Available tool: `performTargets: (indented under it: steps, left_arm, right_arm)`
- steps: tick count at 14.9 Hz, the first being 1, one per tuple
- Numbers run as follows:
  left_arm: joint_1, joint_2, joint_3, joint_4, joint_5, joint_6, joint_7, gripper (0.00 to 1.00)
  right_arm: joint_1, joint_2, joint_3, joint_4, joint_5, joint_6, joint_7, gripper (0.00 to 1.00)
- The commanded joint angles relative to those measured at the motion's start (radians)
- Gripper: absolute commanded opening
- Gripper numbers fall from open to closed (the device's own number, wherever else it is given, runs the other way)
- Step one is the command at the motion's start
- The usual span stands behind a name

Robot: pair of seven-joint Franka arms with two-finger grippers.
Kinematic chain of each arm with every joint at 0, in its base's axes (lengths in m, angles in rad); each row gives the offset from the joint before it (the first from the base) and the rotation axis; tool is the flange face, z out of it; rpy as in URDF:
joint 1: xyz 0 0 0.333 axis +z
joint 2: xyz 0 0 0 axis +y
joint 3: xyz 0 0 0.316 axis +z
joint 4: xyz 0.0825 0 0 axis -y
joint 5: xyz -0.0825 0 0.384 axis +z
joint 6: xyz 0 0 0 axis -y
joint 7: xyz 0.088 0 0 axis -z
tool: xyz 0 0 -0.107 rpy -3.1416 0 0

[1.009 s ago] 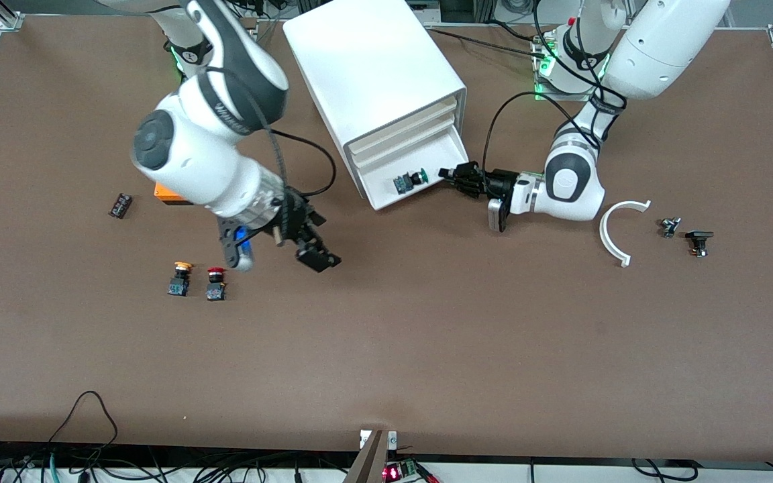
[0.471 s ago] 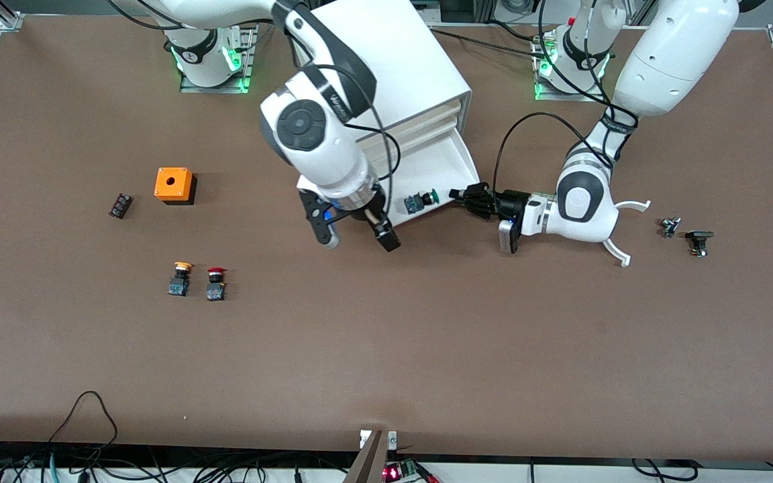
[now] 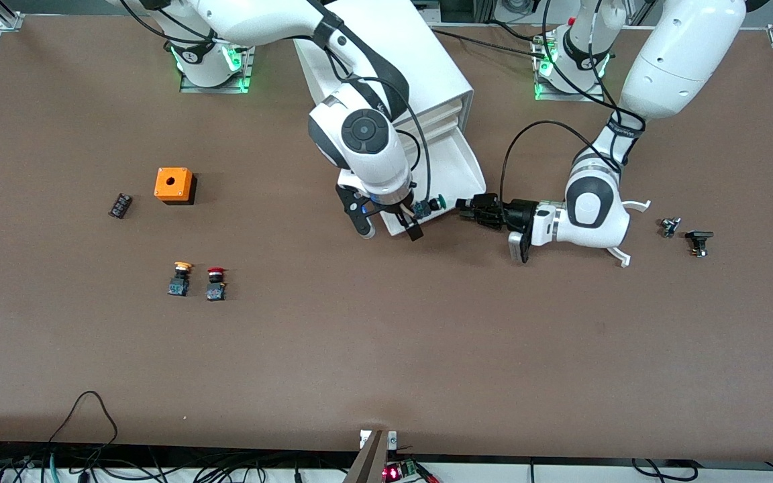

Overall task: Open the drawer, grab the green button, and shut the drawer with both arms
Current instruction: 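Reach into the open drawer and grasp the green button with the right gripper, then lift the green button out with the right gripper while the left gripper withdraws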

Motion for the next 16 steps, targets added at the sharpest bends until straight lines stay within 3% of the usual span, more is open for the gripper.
performTargets:
  steps: [1,7,9,10,12,13,16]
  left_arm:
    - [0.020,-0.005,0.001,0.025,0.058,-0.021,-0.044,1.00]
    - [0.072,-0.084,0.003,0.069,0.236,-0.127,-0.257,1.00]
    - [0.093,-0.106,0.003,0.112,0.310,-0.207,-0.364,1.00]
    - [0.099,-0.123,0.003,0.126,0.357,-0.236,-0.416,1.00]
    - [0.112,-0.158,0.004,0.164,0.408,-0.311,-0.544,1.00]
    - [0.112,-0.158,0.006,0.205,0.454,-0.352,-0.603,1.00]
    - [0.112,-0.160,0.006,0.331,0.583,-0.461,-0.777,1.00]
  right_arm:
    - [0.030,0.060,-0.011,0.042,-0.034,0.040,0.069,1.00]
    - [0.057,0.094,-0.011,0.040,-0.054,0.098,0.143,0.98]
    - [0.060,0.091,-0.011,0.040,-0.054,0.095,0.141,0.75]
    - [0.060,0.088,-0.011,0.040,-0.052,0.092,0.140,0.47]
    - [0.060,0.080,-0.010,0.040,-0.049,0.086,0.140,0.07]
    - [0.062,0.077,-0.010,0.040,-0.049,0.086,0.140,0.00]
    - [0.063,0.068,-0.008,0.040,-0.048,0.083,0.140,0.00]
